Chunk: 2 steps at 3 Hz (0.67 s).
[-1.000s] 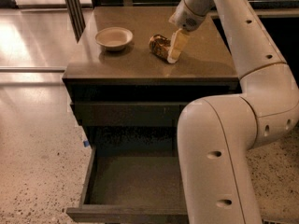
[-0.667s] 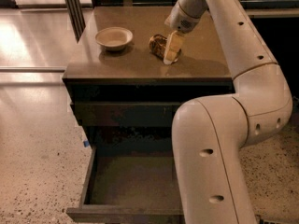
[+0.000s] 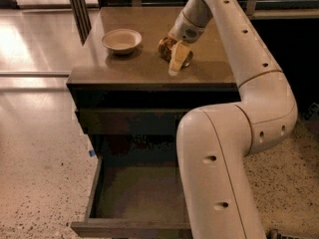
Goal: Place orange can into middle drawer
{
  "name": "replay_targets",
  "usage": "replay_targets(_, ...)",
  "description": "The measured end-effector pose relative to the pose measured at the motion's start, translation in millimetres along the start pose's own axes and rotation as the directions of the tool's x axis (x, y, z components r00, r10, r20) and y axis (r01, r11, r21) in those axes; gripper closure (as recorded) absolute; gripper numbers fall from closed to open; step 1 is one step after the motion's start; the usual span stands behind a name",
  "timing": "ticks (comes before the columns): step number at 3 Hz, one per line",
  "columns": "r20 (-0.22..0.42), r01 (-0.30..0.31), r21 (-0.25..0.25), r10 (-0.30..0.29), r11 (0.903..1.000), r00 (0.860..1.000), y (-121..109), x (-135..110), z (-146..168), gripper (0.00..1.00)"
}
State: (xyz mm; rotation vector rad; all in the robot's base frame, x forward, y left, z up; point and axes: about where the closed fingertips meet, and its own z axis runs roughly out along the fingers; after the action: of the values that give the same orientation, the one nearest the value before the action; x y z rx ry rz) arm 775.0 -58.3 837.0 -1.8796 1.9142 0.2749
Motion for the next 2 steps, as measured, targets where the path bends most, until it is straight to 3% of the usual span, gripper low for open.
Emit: replay_targets(2,0.0,0.0,0.0,0.0,1.0,1.0,0.0,0.0,0.0,0.5)
